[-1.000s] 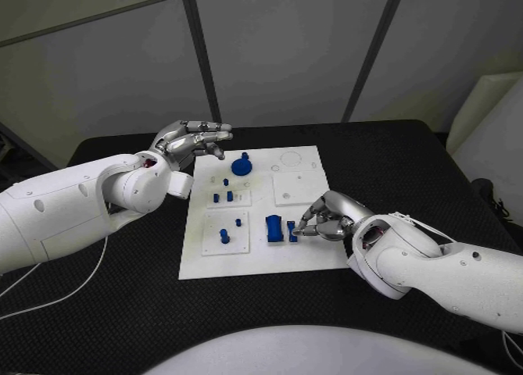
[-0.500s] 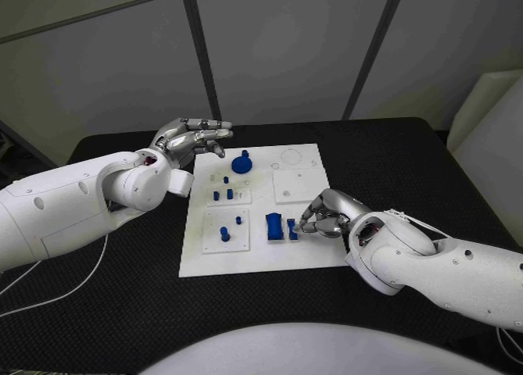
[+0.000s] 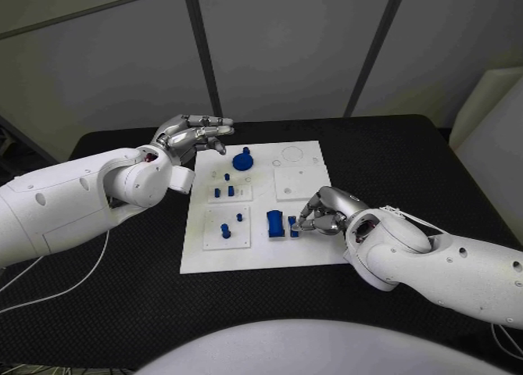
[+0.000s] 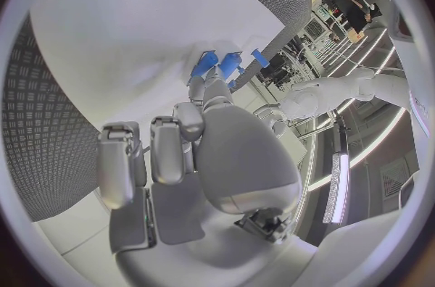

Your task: Assemble the parts on the task board

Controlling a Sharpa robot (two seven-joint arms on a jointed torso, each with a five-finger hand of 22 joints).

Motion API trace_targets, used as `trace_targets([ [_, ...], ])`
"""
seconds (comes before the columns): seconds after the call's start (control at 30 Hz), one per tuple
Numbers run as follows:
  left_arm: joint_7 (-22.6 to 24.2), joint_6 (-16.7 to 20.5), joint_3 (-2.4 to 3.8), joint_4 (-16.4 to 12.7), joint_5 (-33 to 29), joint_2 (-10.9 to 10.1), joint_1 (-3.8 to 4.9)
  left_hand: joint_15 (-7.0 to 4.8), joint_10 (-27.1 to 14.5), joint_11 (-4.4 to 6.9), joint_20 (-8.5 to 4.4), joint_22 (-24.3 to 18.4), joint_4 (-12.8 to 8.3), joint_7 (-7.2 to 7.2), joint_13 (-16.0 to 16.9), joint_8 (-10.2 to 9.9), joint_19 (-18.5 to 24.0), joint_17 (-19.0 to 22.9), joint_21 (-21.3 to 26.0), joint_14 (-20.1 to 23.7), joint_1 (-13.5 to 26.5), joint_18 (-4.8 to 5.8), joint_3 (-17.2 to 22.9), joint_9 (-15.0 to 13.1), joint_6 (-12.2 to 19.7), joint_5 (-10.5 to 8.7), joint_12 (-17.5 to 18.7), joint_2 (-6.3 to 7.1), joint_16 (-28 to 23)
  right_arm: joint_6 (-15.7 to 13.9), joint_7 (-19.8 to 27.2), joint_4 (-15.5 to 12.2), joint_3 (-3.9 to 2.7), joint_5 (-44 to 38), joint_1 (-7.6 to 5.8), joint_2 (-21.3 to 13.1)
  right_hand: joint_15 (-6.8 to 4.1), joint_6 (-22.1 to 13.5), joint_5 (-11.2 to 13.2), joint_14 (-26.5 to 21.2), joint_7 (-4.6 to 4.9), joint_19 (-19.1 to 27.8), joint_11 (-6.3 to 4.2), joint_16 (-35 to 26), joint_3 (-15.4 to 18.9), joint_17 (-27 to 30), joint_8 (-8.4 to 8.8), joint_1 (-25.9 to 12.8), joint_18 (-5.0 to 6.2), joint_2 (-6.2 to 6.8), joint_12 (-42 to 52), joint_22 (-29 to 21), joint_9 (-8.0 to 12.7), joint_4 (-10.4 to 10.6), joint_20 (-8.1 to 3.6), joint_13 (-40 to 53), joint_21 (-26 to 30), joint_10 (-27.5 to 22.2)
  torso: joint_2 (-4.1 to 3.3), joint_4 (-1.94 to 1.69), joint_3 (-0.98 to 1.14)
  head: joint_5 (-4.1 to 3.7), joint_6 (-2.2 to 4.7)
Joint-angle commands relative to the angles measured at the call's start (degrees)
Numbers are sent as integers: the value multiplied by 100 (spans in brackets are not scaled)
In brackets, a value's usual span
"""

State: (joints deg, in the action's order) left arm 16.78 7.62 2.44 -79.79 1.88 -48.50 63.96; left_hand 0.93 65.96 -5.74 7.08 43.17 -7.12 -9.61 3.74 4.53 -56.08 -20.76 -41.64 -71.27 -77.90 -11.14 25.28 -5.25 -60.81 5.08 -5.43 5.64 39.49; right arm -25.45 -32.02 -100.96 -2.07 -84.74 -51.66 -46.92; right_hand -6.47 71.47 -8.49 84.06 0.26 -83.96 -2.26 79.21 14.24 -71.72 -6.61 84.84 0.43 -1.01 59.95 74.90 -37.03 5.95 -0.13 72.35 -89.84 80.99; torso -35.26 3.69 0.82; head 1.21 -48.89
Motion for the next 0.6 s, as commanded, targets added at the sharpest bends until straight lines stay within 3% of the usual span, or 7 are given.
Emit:
trace_targets([
  [0.03,20,-62,5,-4,-12,6,7,17,-17,-39,0,-5,-1,-25,10,-18,13,9,35,4,15,63,-17,-5,-8,-33,24,-36,-39,26,-42,51,1,-171,-6,36,-47,41,27,252,-7,-604,-136,42,-1,-15,-33,42,-43,-29,322,1510,-14,-28,-28,21,-16,184,0,0,3,10,-18],
  [0.6,17,-69,5,20,-12,30,5,17,-17,-39,0,-5,-1,-25,10,-18,13,9,35,4,15,63,-17,-5,-8,-33,24,-36,-39,-151,109,268,-2,-329,-5,186,-57,61,47,265,-24,-604,-149,75,9,-73,-40,62,-43,-83,423,1510,-65,-59,-37,88,-16,221,13,5,-1,13,-55],
])
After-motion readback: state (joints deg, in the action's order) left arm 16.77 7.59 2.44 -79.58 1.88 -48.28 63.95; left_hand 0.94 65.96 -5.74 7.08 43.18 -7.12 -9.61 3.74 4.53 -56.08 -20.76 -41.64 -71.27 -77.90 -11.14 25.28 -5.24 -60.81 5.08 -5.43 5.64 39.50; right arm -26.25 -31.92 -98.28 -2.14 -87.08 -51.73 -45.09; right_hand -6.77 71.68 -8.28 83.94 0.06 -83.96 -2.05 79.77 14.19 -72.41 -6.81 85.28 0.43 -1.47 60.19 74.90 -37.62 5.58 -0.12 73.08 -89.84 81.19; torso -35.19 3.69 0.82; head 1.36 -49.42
